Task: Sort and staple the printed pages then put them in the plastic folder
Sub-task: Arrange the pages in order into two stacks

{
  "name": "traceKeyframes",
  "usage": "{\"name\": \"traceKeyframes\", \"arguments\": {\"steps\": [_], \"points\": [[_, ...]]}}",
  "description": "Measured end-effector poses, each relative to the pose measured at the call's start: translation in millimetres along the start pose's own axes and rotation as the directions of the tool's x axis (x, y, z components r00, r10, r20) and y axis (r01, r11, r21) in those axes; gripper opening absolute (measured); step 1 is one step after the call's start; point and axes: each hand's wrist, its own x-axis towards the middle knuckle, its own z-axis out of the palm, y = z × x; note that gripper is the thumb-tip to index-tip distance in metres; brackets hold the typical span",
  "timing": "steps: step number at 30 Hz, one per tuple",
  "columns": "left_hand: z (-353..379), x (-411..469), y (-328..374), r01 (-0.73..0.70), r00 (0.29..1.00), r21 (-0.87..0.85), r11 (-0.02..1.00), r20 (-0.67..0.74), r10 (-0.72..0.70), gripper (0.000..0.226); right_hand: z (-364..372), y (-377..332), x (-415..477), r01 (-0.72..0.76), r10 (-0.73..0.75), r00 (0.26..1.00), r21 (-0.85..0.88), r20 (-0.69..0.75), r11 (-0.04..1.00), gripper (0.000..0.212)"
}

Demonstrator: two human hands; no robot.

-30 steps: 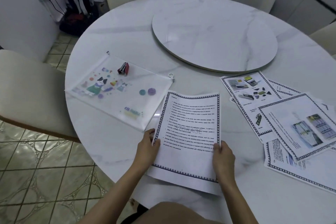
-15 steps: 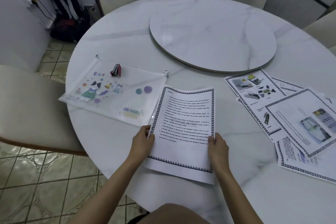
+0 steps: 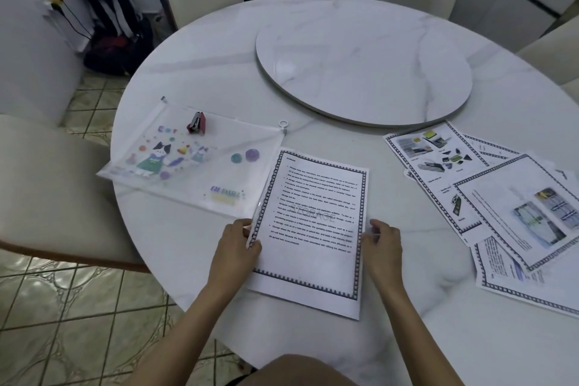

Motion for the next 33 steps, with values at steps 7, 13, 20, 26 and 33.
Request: {"name": "traceKeyframes", "arguments": {"steps": [7, 13, 20, 26, 33], "points": [[-1, -1, 11, -0.086, 0.987, -0.064, 0.994, -0.142, 0.077, 0.039, -24, 8, 20, 0.081, -0.081, 0.997, 0.005, 0.018, 0.997, 0.032], [23, -13, 44, -0.136, 0.985, -0.162, 0.977, -0.132, 0.115, 0.034, -49, 25, 39, 0.132, -0.133, 0.991, 0.048, 0.019, 0.99, 0.029], [82, -31, 90, -0.158, 0.983, -0.182, 0.971, -0.123, 0.137, 0.031, -109, 63, 69, 0.168, -0.171, 0.984, 0.059, 0.041, 0.984, 0.026], [154, -51, 141, -0.133, 0.987, -0.204, 0.97, -0.111, 0.113, 0.031, -186, 118, 110, 0.229, -0.229, 0.973, -0.003, 0.04, 0.973, 0.025], [229, -65, 191, -0.128, 0.991, -0.224, 0.966, -0.074, 0.115, 0.032, -271, 180, 162, 0.25, -0.248, 0.968, -0.117, 0.035, 0.961, 0.025]]}}
